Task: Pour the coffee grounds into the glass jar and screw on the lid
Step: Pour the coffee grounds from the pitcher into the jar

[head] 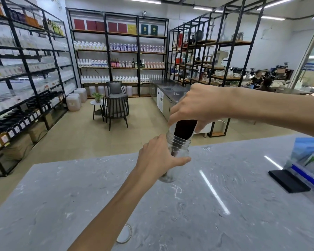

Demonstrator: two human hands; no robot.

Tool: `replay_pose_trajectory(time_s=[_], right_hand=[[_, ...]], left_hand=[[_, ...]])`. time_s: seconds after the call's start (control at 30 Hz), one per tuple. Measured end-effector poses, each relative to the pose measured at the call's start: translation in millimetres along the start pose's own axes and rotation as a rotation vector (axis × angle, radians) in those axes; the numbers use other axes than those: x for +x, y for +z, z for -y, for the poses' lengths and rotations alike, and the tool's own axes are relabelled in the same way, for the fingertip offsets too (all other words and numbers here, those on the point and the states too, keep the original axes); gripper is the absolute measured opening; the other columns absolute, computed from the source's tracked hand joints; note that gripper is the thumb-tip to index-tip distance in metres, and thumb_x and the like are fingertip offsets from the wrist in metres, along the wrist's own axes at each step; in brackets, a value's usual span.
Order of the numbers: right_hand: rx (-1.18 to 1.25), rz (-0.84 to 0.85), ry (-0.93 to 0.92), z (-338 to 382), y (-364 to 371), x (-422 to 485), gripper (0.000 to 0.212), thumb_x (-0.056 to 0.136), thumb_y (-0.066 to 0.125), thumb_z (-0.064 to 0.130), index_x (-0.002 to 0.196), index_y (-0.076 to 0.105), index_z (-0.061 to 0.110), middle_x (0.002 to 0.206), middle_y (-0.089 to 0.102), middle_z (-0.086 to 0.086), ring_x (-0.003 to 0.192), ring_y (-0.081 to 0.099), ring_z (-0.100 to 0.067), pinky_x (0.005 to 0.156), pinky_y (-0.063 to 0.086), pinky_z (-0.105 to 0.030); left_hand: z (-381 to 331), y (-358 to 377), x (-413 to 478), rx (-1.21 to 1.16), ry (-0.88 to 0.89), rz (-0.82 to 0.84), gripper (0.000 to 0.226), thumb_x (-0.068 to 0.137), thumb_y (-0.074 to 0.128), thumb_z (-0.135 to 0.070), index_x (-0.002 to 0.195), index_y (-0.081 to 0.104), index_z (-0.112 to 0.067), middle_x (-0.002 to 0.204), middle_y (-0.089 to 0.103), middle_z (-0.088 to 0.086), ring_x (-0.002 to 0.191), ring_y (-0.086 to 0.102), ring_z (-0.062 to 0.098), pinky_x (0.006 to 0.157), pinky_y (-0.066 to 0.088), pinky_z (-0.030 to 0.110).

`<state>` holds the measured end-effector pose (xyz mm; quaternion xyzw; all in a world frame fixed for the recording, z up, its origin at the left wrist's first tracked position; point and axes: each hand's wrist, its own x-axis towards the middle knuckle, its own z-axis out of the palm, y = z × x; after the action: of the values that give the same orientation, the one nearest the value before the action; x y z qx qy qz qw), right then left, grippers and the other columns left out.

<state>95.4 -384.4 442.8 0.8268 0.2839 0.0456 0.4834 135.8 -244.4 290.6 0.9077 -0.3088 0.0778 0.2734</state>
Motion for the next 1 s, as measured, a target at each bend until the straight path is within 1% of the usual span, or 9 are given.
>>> replay_pose_trajectory(time_s=[0.13,0.3,0.43,0.6,0.67,0.73,0.8,0.9,1.0], right_hand=[[-0.045,-0.012,-0.008,-8,-2,0,0.077,0.077,0.073,0.058,0.141,0.033,0.041,0.129,0.056,0.017,0.112,0.063,-0.021,0.054,0.019,-0.026],[-0.077,-0.012,-0.015,-14,-5,1,0.078,0.078,0.071,0.059,0.142,0.031,0.042,0.130,0.056,0.017,0.111,0.064,-0.022,0.052,0.014,-0.026],[-0.072,-0.029,0.006,-15,-10,3,0.080,0.078,0.072,0.058,0.144,0.030,0.041,0.133,0.055,0.016,0.113,0.063,-0.022,0.060,0.026,-0.029],[-0.044,-0.044,0.030,-16,-14,2,0.080,0.077,0.073,0.058,0.143,0.031,0.042,0.134,0.054,0.016,0.112,0.063,-0.023,0.062,0.032,-0.029],[-0.037,-0.038,0.049,-16,-15,1,0.080,0.076,0.074,0.059,0.142,0.033,0.042,0.133,0.054,0.016,0.110,0.064,-0.022,0.055,0.022,-0.025],[-0.034,-0.028,0.065,-17,-16,0,0.080,0.075,0.074,0.060,0.142,0.034,0.042,0.132,0.055,0.017,0.106,0.065,-0.022,0.051,0.013,-0.025],[-0.026,-0.044,0.085,-20,-17,-2,0.080,0.074,0.075,0.061,0.141,0.034,0.043,0.130,0.056,0.017,0.102,0.065,-0.021,0.050,0.012,-0.025],[-0.030,-0.050,0.073,-18,-17,0,0.081,0.073,0.075,0.061,0.140,0.034,0.042,0.129,0.057,0.016,0.104,0.066,-0.022,0.053,0.018,-0.026],[-0.014,-0.030,0.073,-17,-17,0,0.082,0.072,0.075,0.062,0.140,0.035,0.042,0.129,0.057,0.016,0.099,0.067,-0.022,0.050,0.012,-0.025]], left_hand=[[-4,-3,6,0.022,-0.018,-0.013,0.081,0.059,0.067,-0.084,0.108,0.052,-0.021,0.096,0.060,-0.003,0.089,0.059,0.022,0.077,0.053,0.041],[-4,-12,7,0.010,-0.010,-0.040,0.078,0.060,0.067,-0.083,0.104,0.052,-0.020,0.092,0.058,-0.004,0.085,0.057,0.021,0.067,0.048,0.036],[-5,-16,6,0.010,-0.020,-0.063,0.078,0.061,0.068,-0.081,0.105,0.053,-0.019,0.093,0.058,-0.003,0.088,0.057,0.023,0.068,0.047,0.036],[-5,-21,3,-0.013,-0.021,-0.071,0.077,0.061,0.069,-0.080,0.105,0.053,-0.020,0.092,0.058,-0.004,0.086,0.057,0.022,0.066,0.046,0.035],[-6,-23,2,-0.026,-0.018,-0.074,0.076,0.060,0.069,-0.080,0.105,0.054,-0.021,0.091,0.059,-0.004,0.087,0.057,0.022,0.067,0.047,0.036],[-7,-25,2,-0.018,-0.018,-0.076,0.075,0.061,0.069,-0.080,0.105,0.054,-0.020,0.092,0.059,-0.004,0.088,0.058,0.022,0.070,0.050,0.037],[-8,-27,2,-0.009,-0.016,-0.077,0.076,0.062,0.068,-0.081,0.106,0.054,-0.020,0.093,0.060,-0.003,0.089,0.058,0.023,0.073,0.051,0.039],[-8,-28,2,-0.006,-0.018,-0.079,0.077,0.062,0.068,-0.081,0.106,0.054,-0.019,0.093,0.060,-0.003,0.088,0.058,0.022,0.072,0.052,0.039],[-7,-25,0,0.004,-0.017,-0.068,0.076,0.062,0.068,-0.081,0.104,0.054,-0.019,0.091,0.059,-0.003,0.087,0.058,0.023,0.073,0.051,0.039]])
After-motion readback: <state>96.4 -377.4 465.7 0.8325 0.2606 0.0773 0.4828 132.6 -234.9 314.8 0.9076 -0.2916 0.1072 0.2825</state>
